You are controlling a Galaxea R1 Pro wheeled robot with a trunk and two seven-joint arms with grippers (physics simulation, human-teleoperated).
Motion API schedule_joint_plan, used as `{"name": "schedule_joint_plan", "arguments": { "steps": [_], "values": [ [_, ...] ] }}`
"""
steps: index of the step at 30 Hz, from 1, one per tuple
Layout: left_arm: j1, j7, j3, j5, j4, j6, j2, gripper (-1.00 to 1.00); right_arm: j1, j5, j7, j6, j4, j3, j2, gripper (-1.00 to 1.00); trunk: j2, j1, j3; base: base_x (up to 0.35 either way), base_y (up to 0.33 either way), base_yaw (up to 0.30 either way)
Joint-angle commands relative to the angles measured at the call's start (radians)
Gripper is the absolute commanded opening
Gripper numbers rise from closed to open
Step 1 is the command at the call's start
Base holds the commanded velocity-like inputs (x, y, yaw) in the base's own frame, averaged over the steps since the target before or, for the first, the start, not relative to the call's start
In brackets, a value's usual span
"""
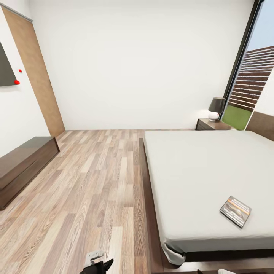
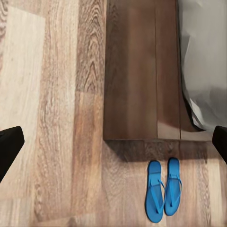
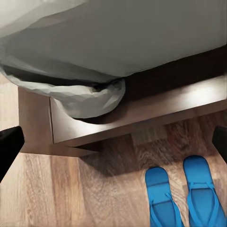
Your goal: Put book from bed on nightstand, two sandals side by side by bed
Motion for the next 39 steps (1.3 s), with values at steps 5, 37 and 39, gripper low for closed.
{"name": "schedule_joint_plan", "arguments": {
  "steps": [5, 37, 39],
  "values": [
    [0.003, 0.035, 0.007, -0.011, 0.001, -0.006, -0.002, 1.0, -0.001, -0.017, 0.005, -0.002, 0.001, 0.005, -0.003, 1.0, 0.035, -0.019, 0.015, 0.0, 0.0, 0.0],
    [0.006, 0.051, 0.008, -0.011, 0.001, -0.006, -0.002, 1.0, -0.001, -0.02, 0.015, 0.003, 0.0, 0.004, -0.007, 1.0, 0.217, -0.119, 0.096, 0.0, 0.0, 0.0],
    [0.005, 0.051, 0.008, -0.011, 0.001, -0.005, -0.002, 1.0, -0.001, -0.02, 0.015, 0.003, 0.0, 0.004, -0.007, 1.0, 0.217, -0.119, 0.097, 0.0, 0.0, 0.0]
  ]
}}
